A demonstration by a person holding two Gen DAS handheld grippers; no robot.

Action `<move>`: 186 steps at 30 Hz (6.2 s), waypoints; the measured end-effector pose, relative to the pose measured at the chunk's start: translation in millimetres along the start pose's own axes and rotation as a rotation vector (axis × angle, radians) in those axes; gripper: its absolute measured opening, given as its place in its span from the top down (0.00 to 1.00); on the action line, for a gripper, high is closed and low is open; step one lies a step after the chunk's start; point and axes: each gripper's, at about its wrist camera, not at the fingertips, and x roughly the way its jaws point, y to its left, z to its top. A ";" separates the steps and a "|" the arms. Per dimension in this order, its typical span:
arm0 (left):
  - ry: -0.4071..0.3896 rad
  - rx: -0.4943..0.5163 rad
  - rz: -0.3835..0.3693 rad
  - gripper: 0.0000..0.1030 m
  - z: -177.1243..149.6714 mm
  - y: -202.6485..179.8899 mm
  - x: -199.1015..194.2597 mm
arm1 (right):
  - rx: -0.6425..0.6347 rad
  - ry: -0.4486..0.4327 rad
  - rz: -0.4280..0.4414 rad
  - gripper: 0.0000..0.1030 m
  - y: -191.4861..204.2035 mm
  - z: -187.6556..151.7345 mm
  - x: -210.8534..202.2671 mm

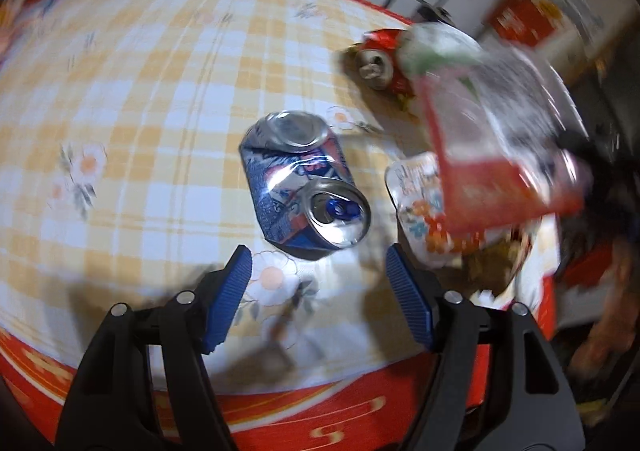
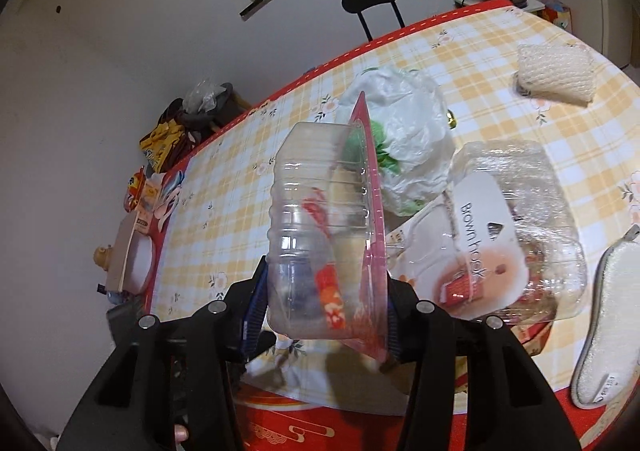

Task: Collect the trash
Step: 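Grasp the crushed blue can with the left tool while the right tool holds the container, then carry the container and blue can with both tools toward the brown bin, then open the right tool over the brown bin while the left tool holds the can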

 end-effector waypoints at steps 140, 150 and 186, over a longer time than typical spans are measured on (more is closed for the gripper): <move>-0.428 0.248 -0.081 0.41 40.3 -203.1 -110.1 | 0.071 -0.277 0.090 0.61 -114.7 54.4 -167.3; -0.448 0.245 -0.061 0.41 31.7 -269.1 -98.0 | 0.075 -0.284 0.100 0.61 -175.5 78.4 -203.3; -0.408 0.431 -0.231 0.41 33.6 -512.5 0.0 | 0.228 -0.251 -0.348 0.18 -458.1 132.8 -296.4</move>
